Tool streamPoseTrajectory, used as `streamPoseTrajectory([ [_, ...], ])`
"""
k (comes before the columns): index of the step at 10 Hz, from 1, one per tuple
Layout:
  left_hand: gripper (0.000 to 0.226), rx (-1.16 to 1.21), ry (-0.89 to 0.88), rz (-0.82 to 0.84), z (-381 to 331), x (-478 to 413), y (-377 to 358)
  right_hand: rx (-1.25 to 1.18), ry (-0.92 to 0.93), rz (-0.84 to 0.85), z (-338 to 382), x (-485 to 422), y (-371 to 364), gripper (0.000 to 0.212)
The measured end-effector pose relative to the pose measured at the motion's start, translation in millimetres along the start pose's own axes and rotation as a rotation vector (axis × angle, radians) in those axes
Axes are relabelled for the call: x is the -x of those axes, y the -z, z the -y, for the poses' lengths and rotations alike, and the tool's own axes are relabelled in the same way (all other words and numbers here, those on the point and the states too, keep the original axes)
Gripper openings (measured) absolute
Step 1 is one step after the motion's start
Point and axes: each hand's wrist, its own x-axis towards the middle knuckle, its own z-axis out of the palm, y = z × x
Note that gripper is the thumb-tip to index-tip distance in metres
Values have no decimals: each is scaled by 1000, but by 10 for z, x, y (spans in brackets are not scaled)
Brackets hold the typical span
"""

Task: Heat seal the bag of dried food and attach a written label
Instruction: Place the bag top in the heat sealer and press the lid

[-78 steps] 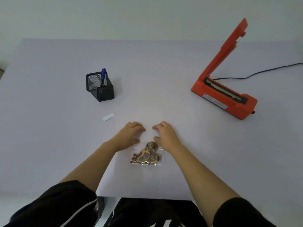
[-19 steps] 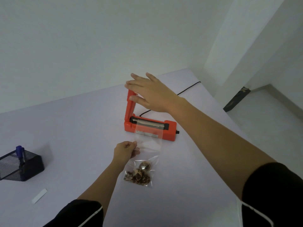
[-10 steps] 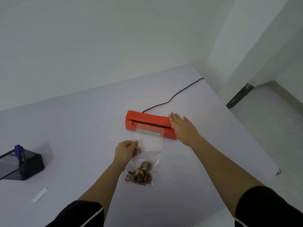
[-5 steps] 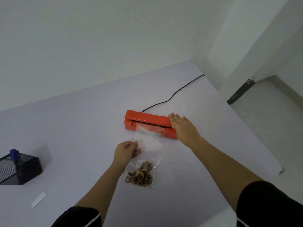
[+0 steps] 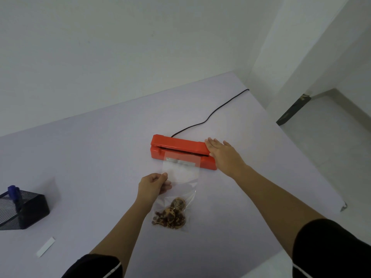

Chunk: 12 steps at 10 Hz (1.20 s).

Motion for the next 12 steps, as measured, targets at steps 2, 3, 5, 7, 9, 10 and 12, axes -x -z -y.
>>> streamPoseTrajectory([
  [2,23,5,4,-5,-3,-17,9,0,-2,3,2,-3,7,50],
  [3,23,0,5,-6,-5,-16,6,1,-3,4,0,-3,1,51],
  [5,21,4,4,-8,-15,-7,6,-8,-7,3,2,-13,-7,51],
  [7,21,6,2,-6,-5,-15,9,-8,-5,11,4,-11,-19,50],
  [9,22,-2,-6,-2,-24,-11,19,44,36,55,-19,-16,94,50],
  [10,23,0,-4,0,-22,-5,23,-7,66,39,-24,3,224,50],
  [12,24,3,-1,1,-1,-9,23,-182,56,-175,68,71,724,64],
])
